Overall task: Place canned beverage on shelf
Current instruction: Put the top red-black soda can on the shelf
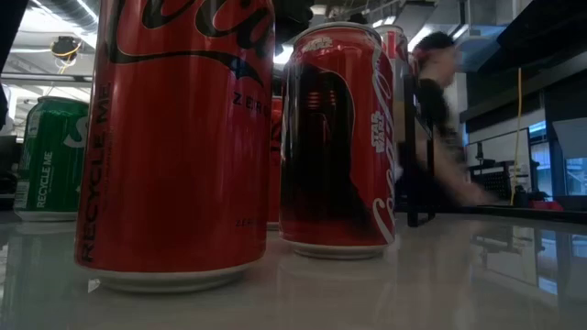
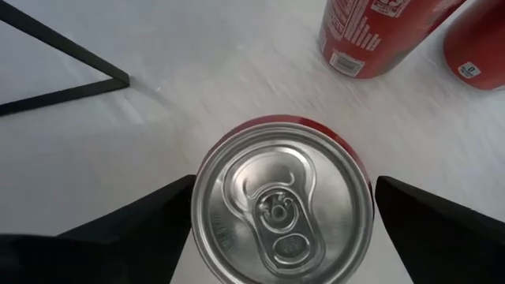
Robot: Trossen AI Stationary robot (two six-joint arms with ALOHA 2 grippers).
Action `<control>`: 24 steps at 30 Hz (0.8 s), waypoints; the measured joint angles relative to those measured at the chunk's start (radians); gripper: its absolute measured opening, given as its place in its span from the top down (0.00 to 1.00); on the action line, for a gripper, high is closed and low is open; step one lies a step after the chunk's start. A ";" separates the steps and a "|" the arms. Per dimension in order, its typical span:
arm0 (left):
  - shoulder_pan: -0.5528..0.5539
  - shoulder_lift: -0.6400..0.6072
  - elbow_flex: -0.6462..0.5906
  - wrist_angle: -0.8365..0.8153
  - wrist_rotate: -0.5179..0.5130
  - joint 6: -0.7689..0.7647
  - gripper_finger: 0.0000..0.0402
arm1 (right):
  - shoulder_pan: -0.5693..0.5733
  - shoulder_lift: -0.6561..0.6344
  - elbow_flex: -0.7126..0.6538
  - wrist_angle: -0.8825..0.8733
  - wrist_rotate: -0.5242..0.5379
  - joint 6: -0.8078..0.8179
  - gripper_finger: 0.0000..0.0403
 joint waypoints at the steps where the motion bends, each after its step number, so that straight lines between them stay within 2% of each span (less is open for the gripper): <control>1: -0.002 0.000 0.000 0.001 0.000 0.000 0.07 | 0.000 0.000 0.000 0.000 0.000 0.000 0.05; 7: -0.021 -0.011 0.000 0.002 -0.006 -0.025 0.07 | 0.000 0.000 0.000 0.000 0.000 0.000 0.05; 15: -0.026 -0.035 0.000 0.010 -0.111 -0.110 0.07 | 0.000 0.000 0.000 -0.001 0.000 0.000 0.05; 24: -0.026 -0.060 0.000 0.057 -0.112 -0.238 0.07 | 0.000 0.000 0.000 -0.003 0.000 0.000 0.05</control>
